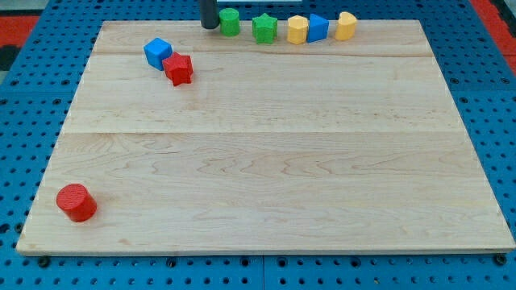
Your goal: Adjust the hexagon and green star to the top side
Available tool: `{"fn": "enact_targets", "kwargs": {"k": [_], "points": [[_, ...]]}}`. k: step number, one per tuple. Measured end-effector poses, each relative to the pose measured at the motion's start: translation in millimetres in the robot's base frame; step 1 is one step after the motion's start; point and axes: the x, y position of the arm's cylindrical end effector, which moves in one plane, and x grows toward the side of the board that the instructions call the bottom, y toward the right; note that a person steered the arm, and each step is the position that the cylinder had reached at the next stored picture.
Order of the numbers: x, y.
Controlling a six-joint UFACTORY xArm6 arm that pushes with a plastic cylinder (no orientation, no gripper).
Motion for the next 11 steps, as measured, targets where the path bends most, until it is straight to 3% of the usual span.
{"fn": "enact_targets", "kwargs": {"k": [1,2,3,4,5,6,7,8,9,11], "points": [[38.0,1.1],[54.7,64.0],[25.8,87.1],[26.1,87.3],[43.7,129.5],[32.4,163.9],[20.2,170.6],[36.7,181.4],[49.7,248.0],[24.8,268.0]]}}
